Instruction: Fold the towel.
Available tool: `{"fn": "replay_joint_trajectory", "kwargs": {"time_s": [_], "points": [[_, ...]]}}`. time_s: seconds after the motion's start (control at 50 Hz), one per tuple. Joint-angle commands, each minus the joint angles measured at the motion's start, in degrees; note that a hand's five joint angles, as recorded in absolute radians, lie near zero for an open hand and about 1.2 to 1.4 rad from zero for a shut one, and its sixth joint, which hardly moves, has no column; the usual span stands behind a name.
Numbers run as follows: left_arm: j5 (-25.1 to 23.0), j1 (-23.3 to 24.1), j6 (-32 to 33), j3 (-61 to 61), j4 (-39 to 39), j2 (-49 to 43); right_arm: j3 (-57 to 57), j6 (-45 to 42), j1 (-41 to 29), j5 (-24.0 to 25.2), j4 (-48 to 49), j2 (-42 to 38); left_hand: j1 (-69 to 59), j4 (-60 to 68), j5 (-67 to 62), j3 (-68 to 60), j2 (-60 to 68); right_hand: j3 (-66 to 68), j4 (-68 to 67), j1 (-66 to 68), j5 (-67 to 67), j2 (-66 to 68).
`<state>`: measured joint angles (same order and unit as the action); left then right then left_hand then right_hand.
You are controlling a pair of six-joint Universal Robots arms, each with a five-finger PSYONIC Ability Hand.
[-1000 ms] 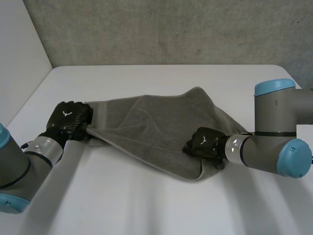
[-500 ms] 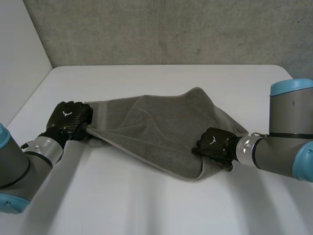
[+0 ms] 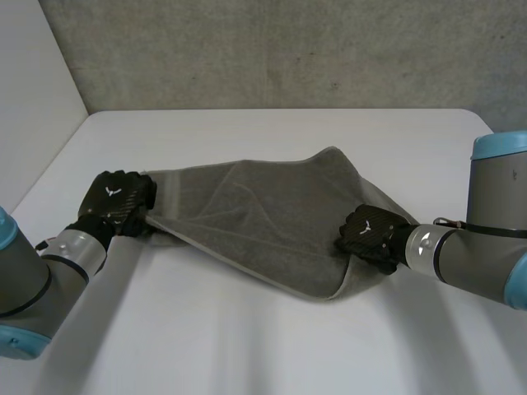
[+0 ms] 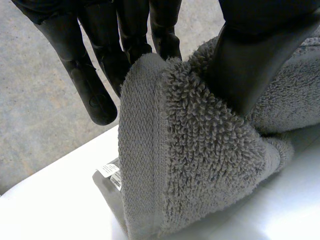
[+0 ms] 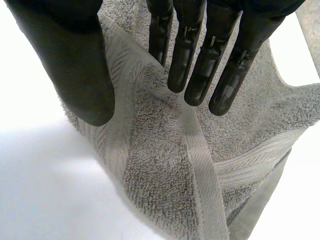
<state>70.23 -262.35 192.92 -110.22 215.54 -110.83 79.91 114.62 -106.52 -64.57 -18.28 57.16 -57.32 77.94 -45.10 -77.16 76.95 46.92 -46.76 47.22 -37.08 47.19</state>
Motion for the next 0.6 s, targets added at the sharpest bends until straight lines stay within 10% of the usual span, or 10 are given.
{"fn": "replay_joint_trajectory", "kwargs": {"time_s": [0.02,0.46,0.6], "points": [[0.0,0.0,0.0,0.0,0.0,0.0,2.0,0.0,1.1,0.7,0.0,0.7,-21.0,0.4,-23.2,-1.2,1.4,3.9,-4.0,3.6,-3.7,3.6],[0.0,0.1,0.0,0.0,0.1,-0.1,6.8,-0.4,0.5,4.1,3.5,2.7,-20.8,0.2,-23.1,-1.0,1.2,4.5,-4.7,4.2,-4.4,4.3],[-0.1,0.1,-0.1,0.0,0.0,0.0,5.8,-0.5,1.1,4.3,3.2,3.7,-21.7,1.1,-23.9,-1.8,2.1,33.1,-33.2,32.8,-32.9,32.8]]}}
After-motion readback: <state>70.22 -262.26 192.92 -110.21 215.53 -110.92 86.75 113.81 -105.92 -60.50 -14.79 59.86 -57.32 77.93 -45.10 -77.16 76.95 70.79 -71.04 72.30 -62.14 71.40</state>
